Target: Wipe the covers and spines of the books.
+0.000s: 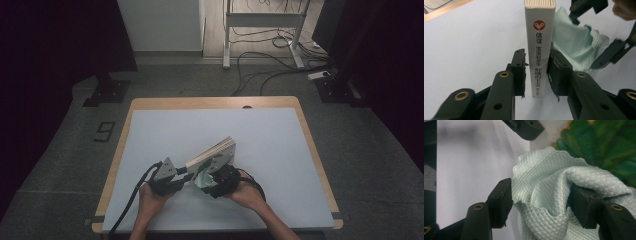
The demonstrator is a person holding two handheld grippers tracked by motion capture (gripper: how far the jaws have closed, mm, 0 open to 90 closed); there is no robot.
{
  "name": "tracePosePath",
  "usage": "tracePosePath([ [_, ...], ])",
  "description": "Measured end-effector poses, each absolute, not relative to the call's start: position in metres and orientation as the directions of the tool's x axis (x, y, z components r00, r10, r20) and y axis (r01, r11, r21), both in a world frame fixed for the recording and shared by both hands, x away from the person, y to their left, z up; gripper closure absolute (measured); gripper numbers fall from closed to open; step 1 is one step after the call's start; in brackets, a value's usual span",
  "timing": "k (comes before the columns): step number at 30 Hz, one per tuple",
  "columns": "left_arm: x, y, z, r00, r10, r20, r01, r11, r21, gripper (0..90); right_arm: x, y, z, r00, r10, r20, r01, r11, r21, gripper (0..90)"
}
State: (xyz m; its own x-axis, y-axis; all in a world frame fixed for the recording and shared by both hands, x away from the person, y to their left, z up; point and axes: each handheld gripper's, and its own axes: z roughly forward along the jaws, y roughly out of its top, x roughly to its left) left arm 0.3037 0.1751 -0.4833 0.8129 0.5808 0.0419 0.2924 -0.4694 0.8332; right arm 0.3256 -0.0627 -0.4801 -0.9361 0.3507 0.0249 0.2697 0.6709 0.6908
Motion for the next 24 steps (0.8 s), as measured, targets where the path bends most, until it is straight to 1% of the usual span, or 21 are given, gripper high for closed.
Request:
tracePosePath([
  [3, 0.304, 0.175, -0.483, 0.813, 0.581, 0.041, 0.293, -0.468, 0.834, 67.6, 0.324, -0.067, -0.476, -0.934, 0.356, 0.018, 0.269, 0.67, 0.692, 33.9],
  [7, 0.304, 0.175, -0.483, 0.814, 0.58, 0.04, 0.292, -0.468, 0.834, 67.6, 0.322, -0.069, -0.477, -0.93, 0.368, -0.004, 0.268, 0.685, 0.678, 34.6],
  [9, 0.304, 0.175, -0.484, 0.813, 0.581, 0.041, 0.293, -0.469, 0.834, 67.6, 0.322, -0.072, -0.479, -0.924, 0.383, -0.005, 0.276, 0.673, 0.687, 38.4],
  [10, 0.304, 0.175, -0.484, 0.813, 0.581, 0.041, 0.293, -0.469, 0.833, 67.6, 0.322, -0.075, -0.48, -0.921, 0.39, 0.015, 0.29, 0.658, 0.695, 43.0],
  [11, 0.304, 0.175, -0.484, 0.814, 0.58, 0.04, 0.293, -0.469, 0.833, 67.6, 0.323, -0.076, -0.48, -0.92, 0.391, 0.021, 0.294, 0.654, 0.697, 45.8],
  [12, 0.304, 0.174, -0.484, 0.814, 0.579, 0.04, 0.293, -0.47, 0.832, 67.6, 0.323, -0.077, -0.479, -0.918, 0.396, 0.026, 0.301, 0.652, 0.696, 46.4],
  [14, 0.304, 0.174, -0.484, 0.814, 0.58, 0.04, 0.295, -0.471, 0.831, 67.6, 0.323, -0.079, -0.477, -0.918, 0.396, 0.026, 0.3, 0.651, 0.697, 45.6],
  [20, 0.304, 0.175, -0.484, 0.813, 0.581, 0.04, 0.293, -0.468, 0.834, 67.2, 0.321, -0.088, -0.466, -0.917, 0.398, 0.018, 0.293, 0.643, 0.708, 39.4],
  [24, 0.304, 0.175, -0.483, 0.813, 0.582, 0.036, 0.297, -0.466, 0.834, 66.7, 0.323, -0.099, -0.457, -0.909, 0.416, 0.005, 0.291, 0.628, 0.722, 35.6],
])
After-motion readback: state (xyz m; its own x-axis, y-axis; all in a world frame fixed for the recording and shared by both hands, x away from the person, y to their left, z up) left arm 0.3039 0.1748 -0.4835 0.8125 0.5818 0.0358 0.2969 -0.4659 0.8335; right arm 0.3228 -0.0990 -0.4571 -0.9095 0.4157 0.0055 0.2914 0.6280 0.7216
